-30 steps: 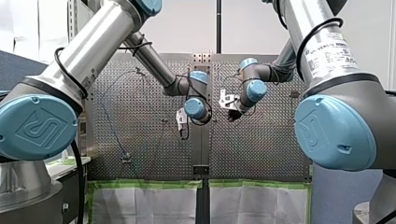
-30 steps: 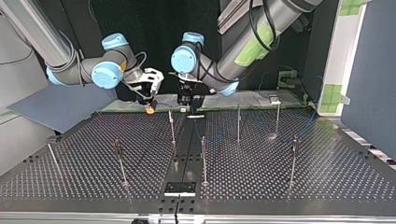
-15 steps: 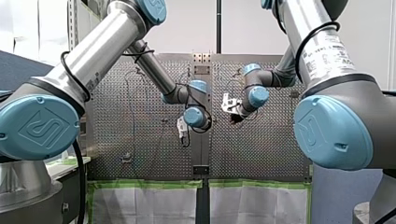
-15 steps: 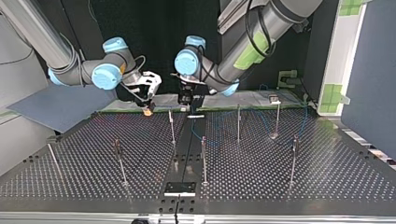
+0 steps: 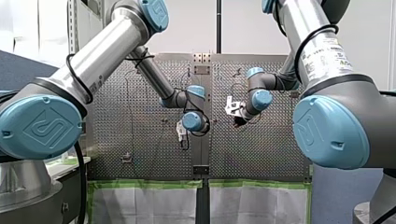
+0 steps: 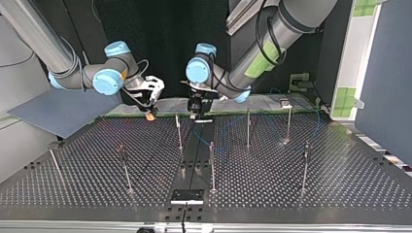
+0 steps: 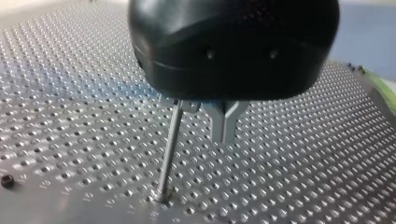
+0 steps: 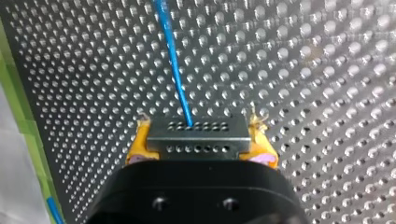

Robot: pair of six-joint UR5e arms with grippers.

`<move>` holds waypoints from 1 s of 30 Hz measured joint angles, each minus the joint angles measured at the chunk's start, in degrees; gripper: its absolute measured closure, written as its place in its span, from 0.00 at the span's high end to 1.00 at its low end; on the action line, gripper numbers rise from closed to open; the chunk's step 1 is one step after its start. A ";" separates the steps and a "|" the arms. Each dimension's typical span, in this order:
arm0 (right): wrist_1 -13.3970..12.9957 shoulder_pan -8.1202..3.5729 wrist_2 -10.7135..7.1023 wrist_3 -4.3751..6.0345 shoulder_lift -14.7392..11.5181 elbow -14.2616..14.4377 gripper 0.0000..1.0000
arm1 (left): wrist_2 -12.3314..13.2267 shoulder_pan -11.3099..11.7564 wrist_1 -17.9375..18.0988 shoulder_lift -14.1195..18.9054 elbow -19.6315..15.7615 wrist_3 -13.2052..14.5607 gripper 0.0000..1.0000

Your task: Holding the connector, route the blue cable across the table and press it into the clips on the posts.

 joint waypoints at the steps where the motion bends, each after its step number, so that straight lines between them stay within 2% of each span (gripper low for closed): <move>1: -0.02 -0.09 -0.02 0.00 0.01 -0.01 0.00 | 0.22 0.11 0.04 -0.01 0.18 -0.01 0.00; 10: -0.24 -1.21 -0.75 0.00 0.09 -0.48 0.00 | 2.75 1.65 -0.34 -0.37 2.34 -0.02 0.00; 18: -0.06 -2.65 -1.59 0.06 0.17 -2.05 0.00 | 4.49 3.05 -3.64 -3.94 7.32 0.23 0.00; 25: -0.07 -3.44 -1.81 0.09 0.22 -2.36 0.00 | 4.84 4.54 -6.54 -4.60 11.72 0.61 0.00; 27: -0.17 -4.18 -1.98 0.11 0.30 -2.36 0.00 | 4.82 4.76 -7.74 -4.56 13.03 0.88 0.00; 28: -0.22 -4.52 -2.05 0.14 0.32 -2.35 0.00 | 4.79 4.80 -8.04 -4.56 13.31 0.96 0.05; 29: -0.34 -4.89 -2.18 0.23 0.35 -2.35 0.00 | 4.68 4.82 -8.57 -4.55 13.73 1.10 0.16; 30: -0.51 -5.13 -2.30 0.33 0.39 -2.36 0.00 | 4.51 4.78 -9.00 -4.56 14.01 1.23 0.16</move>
